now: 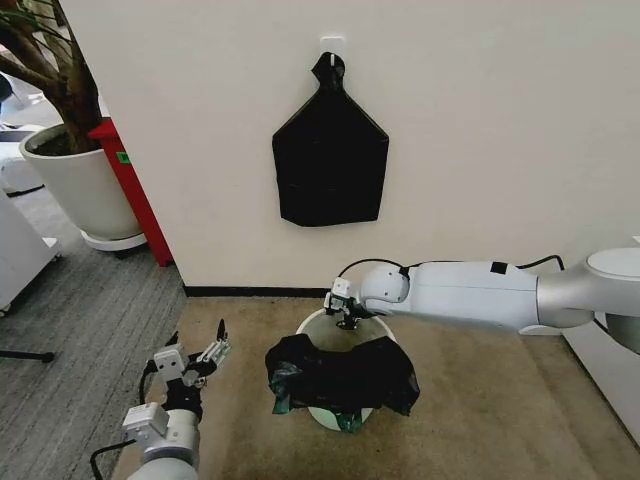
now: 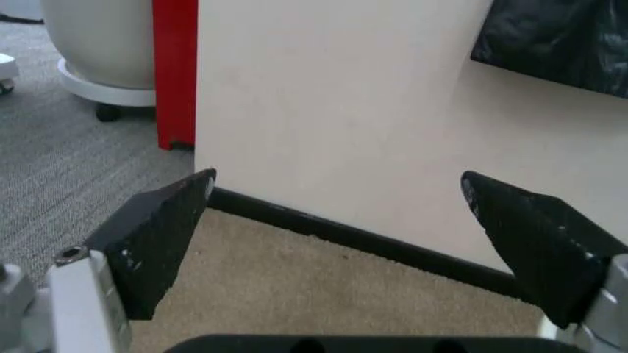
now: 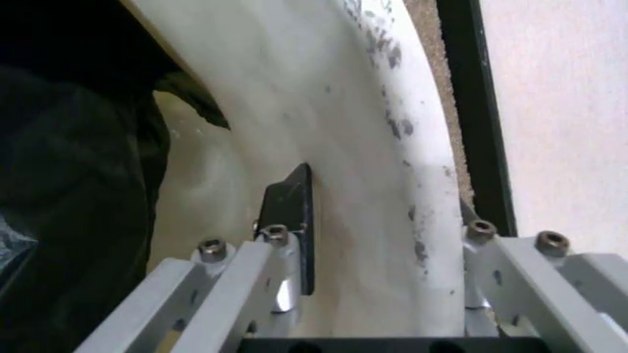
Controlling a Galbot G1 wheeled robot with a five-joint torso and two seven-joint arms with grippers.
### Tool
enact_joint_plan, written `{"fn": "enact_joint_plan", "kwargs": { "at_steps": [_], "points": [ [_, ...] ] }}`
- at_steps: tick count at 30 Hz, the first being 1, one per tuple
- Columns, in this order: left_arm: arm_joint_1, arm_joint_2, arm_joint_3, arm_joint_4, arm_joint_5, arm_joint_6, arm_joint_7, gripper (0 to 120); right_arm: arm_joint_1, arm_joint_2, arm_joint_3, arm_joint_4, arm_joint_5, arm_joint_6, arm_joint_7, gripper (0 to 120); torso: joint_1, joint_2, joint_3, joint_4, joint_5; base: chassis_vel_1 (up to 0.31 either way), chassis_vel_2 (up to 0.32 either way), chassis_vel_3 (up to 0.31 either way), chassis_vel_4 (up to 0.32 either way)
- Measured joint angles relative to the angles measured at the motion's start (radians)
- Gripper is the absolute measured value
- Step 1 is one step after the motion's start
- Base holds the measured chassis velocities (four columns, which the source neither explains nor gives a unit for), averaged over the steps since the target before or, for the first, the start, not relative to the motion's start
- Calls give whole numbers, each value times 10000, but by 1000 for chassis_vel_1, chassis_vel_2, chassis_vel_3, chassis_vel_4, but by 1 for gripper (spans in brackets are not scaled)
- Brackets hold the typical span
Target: Place the garbage bag over the trash bin.
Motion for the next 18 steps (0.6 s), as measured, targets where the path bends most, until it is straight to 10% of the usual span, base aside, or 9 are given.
{"fn": "enact_joint_plan", "kwargs": {
  "at_steps": [10,18],
  "points": [
    [14,-48,31,-31,-5,0,-10,99,23,-452,14,654,1905,-490,1740,19,0,-1,3,4,4,0,0,0,0],
    [-81,-68,202,42,19,0,-27,99,-1478,-1463,2451,1783,7059,-567,7014,1,0,0,2,1,3,0,0,0,0]
  ]
}}
